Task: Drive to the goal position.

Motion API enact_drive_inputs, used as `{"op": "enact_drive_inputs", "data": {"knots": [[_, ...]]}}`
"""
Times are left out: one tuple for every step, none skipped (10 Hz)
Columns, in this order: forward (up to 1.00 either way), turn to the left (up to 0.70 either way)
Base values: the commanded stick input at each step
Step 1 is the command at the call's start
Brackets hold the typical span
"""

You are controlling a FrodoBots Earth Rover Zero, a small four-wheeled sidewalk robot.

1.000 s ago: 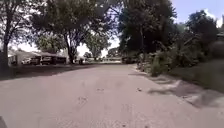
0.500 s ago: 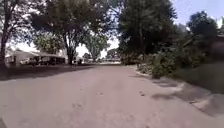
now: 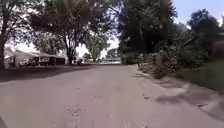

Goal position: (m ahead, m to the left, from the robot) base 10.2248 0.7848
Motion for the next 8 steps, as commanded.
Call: {"op": "enact_drive_inputs", "data": {"knots": [[0.70, 0.00], [0.70, 0.00], [0.70, 0.00], [0.70, 0.00], [0.70, 0.00], [0.70, 0.00], [0.70, 0.00], [0.70, 0.00]]}}
